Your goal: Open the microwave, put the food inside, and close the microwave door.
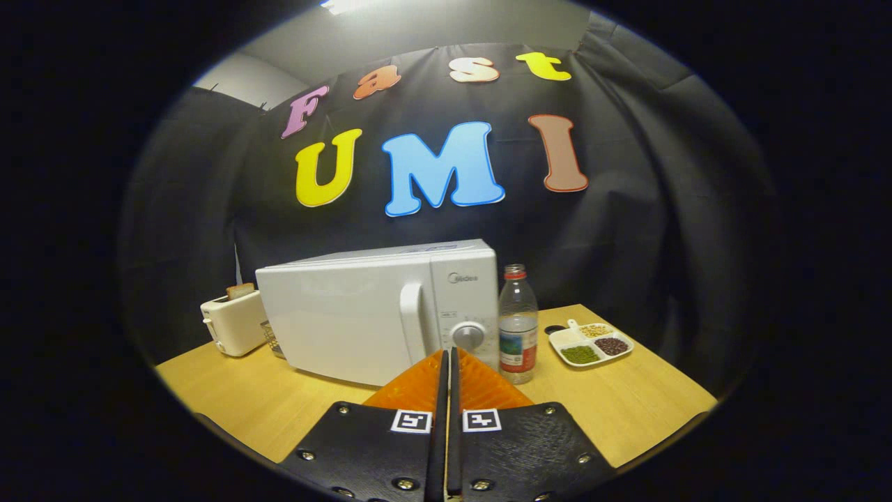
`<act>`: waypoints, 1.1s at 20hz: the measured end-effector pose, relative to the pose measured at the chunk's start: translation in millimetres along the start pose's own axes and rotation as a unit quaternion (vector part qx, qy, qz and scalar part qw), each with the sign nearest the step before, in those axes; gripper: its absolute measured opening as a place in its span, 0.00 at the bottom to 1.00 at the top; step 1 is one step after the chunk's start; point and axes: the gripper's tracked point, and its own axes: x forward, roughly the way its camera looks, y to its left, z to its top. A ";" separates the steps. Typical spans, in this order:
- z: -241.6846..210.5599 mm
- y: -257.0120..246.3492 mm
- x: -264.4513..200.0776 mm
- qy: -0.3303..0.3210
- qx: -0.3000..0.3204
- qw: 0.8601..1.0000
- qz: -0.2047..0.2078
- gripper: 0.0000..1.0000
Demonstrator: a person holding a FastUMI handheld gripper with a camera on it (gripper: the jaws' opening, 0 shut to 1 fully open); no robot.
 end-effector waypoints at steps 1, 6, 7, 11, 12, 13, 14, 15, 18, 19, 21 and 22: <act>-0.5 -13.6 -7.5 -0.002 -0.003 1.000 -0.001 0.02; 16.0 -39.4 -46.7 -0.007 0.005 1.000 -0.019 0.02; 22.3 -33.0 -56.1 -0.008 0.014 1.000 -0.023 0.02; 79.8 29.5 -104.6 -0.040 0.026 0.999 -0.018 0.02; 99.0 47.9 -113.7 -0.051 0.020 0.998 -0.015 0.02; 117.0 66.9 -121.2 -0.058 0.015 0.998 -0.009 0.02; 130.3 84.1 -122.8 -0.060 0.017 0.998 -0.002 0.02; 139.8 97.5 -125.1 -0.055 0.023 0.998 0.005 0.02; 164.2 118.3 -116.0 -0.043 0.009 0.999 -0.015 0.03; 175.2 117.5 -112.5 -0.050 -0.006 0.998 -0.038 0.04; 188.6 132.7 -113.2 -0.062 -0.007 0.997 -0.049 0.12; 194.6 144.5 -114.4 -0.066 -0.005 0.997 -0.047 0.14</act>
